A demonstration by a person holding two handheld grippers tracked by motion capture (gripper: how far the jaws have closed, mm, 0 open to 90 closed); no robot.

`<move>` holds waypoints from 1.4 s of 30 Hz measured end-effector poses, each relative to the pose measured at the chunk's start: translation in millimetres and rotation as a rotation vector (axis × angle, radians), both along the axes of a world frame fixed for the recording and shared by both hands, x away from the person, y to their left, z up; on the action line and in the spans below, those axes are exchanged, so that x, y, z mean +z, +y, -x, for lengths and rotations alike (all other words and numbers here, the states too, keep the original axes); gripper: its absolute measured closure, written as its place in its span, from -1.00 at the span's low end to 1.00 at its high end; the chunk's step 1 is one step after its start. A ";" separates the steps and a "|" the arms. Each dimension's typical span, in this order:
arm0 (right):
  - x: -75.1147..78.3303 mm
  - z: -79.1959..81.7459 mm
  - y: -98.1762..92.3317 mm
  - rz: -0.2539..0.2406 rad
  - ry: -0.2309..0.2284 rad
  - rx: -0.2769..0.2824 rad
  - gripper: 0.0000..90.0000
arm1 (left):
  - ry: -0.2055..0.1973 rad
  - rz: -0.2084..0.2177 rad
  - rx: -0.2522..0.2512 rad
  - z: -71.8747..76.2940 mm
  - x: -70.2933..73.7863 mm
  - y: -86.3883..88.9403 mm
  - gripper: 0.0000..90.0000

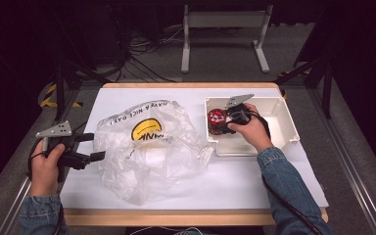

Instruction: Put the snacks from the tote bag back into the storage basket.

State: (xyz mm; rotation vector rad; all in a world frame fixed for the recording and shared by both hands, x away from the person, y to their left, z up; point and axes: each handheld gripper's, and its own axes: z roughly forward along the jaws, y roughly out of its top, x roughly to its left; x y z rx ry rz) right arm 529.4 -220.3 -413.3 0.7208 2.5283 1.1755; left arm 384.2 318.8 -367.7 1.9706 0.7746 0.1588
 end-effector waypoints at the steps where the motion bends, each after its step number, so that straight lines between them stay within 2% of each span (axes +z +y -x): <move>1: -0.1 0.3 -0.3 0.003 -0.001 0.001 -0.45 | 0.003 -0.001 0.025 -0.6 -0.4 -0.2 -0.89; 5: -0.3 1.2 -1.4 0.016 0.004 -0.001 -0.45 | -0.002 -0.007 0.041 -2.1 -1.0 -1.1 -0.89; 8: 0.2 2.4 -2.2 -0.004 0.019 -0.018 -0.70 | -0.017 -0.017 0.046 -3.3 -1.0 -2.5 -0.89; 11: 3.9 3.3 -2.3 -0.013 0.027 -0.038 -0.87 | -0.023 -0.014 0.050 -3.1 -2.9 -5.1 -0.90; 15: 15.4 6.3 -5.0 -0.034 0.024 -0.065 -0.93 | -0.029 0.001 0.050 -1.2 -3.2 -6.4 -0.91; 18: 27.6 13.6 -8.9 -0.013 0.022 -0.069 -0.91 | -0.033 -0.002 0.035 2.4 -3.1 -4.3 -0.92; 20: 35.5 18.8 -12.2 -0.032 0.021 -0.083 -0.91 | -0.030 -0.006 0.032 4.8 -3.5 -3.8 -0.92; 24: 53.3 30.0 -22.7 -0.108 0.040 -0.094 -0.89 | -0.024 -0.029 0.028 9.3 -5.1 -4.4 -0.92; 26: 57.3 32.9 -25.4 -0.114 0.040 -0.098 -0.90 | -0.018 -0.028 0.029 10.6 -5.6 -4.8 -0.92; 30: 74.7 48.7 -36.4 -0.126 0.049 -0.104 -0.90 | -0.013 -0.020 0.015 13.7 -8.1 -5.7 -0.92; 34: 89.0 67.7 -46.9 -0.144 0.031 -0.080 -0.90 | 0.009 -0.040 0.003 16.1 -11.4 -8.8 -0.92; 39: 103.0 92.8 -62.8 -0.170 -0.033 -0.043 -0.94 | 0.019 -0.052 0.007 19.9 -12.5 -9.7 -0.93; 42: 108.7 106.6 -74.2 -0.186 -0.065 -0.042 -0.95 | 0.029 -0.062 0.013 25.2 -13.5 -8.5 -0.93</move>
